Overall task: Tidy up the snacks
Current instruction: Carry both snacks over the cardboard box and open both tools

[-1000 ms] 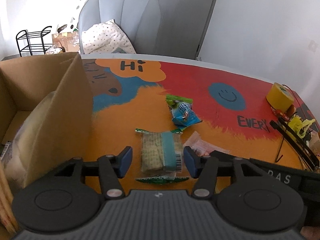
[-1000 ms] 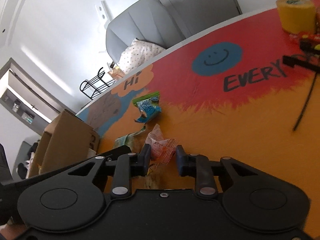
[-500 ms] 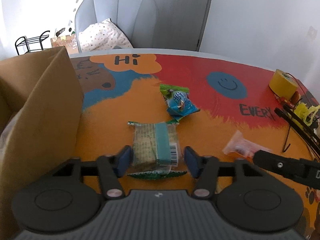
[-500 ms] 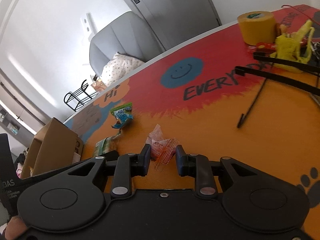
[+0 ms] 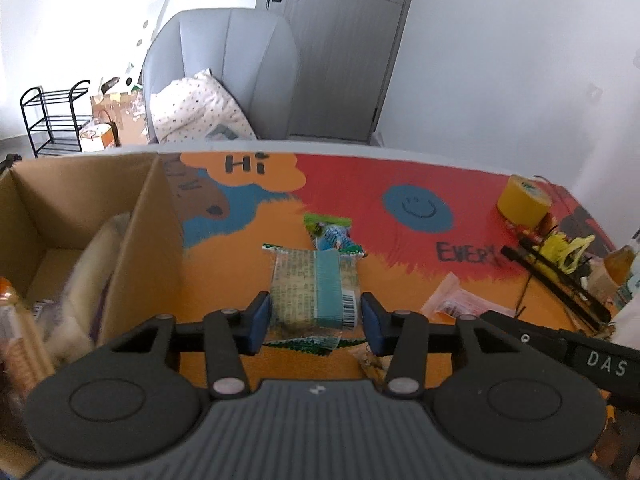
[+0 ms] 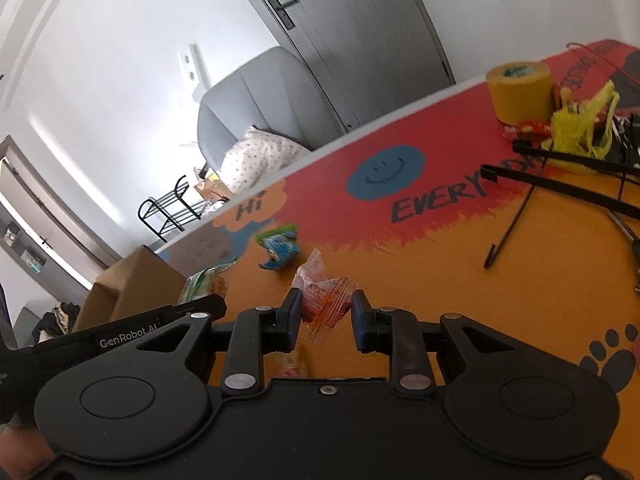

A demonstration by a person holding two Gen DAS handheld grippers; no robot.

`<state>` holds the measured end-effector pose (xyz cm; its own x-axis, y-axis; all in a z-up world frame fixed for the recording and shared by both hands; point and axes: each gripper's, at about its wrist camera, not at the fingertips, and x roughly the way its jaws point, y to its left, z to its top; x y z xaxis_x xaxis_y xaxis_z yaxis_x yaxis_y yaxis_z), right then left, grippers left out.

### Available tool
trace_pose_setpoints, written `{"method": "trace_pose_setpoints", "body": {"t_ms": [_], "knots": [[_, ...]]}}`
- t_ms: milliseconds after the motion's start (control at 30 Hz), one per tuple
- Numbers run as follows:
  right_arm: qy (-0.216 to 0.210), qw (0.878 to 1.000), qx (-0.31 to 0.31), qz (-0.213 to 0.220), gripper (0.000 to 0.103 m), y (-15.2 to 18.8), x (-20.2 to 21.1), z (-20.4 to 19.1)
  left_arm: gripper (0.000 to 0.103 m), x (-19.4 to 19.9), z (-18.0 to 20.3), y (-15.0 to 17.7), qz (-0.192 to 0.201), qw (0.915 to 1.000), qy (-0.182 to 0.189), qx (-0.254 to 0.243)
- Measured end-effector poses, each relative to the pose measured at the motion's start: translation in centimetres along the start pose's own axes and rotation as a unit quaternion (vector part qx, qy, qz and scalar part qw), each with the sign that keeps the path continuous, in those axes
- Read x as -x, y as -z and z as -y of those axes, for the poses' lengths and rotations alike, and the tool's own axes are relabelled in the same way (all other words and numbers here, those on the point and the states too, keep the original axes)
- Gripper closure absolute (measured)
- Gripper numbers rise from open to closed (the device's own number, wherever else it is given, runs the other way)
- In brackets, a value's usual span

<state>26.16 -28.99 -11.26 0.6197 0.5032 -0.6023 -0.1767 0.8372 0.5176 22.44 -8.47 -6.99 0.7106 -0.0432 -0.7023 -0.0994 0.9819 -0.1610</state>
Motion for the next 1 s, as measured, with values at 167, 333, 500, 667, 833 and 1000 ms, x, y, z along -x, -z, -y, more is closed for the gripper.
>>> {"method": "trace_pose_setpoints", "body": {"t_ms": [167, 333, 500, 667, 833, 1000], "knots": [[-0.01, 1.0, 0.011, 0.01, 0.079, -0.1, 0.7, -1.6, 0.056, 2.0, -0.5, -0.2, 0.014, 0.9999, 0.006, 0.001], [-0.017, 0.999, 0.022, 0.019, 0.079, -0.1, 1.0, -3.2, 0.056, 4.1, -1.3, -0.4, 0.032, 0.9994, 0.012, 0.001], [-0.023, 0.999, 0.034, 0.026, 0.079, 0.1, 1.2, -5.0, 0.056, 6.0, -2.5, -0.5, 0.05, 0.9986, 0.016, 0.006], [-0.034, 0.998, 0.042, 0.033, 0.079, 0.4, 1.3, -7.0, 0.056, 7.2, -4.0, -0.4, 0.06, 0.998, 0.016, 0.013], [-0.044, 0.997, 0.051, 0.041, 0.079, 0.6, 1.3, -8.9, 0.056, 8.7, -5.7, -0.3, 0.072, 0.9972, 0.012, 0.018], [-0.055, 0.996, 0.06, 0.043, 0.079, 0.9, 0.9, -10.9, 0.056, 9.8, -7.6, -0.4, 0.079, 0.9965, 0.004, 0.028]]}}
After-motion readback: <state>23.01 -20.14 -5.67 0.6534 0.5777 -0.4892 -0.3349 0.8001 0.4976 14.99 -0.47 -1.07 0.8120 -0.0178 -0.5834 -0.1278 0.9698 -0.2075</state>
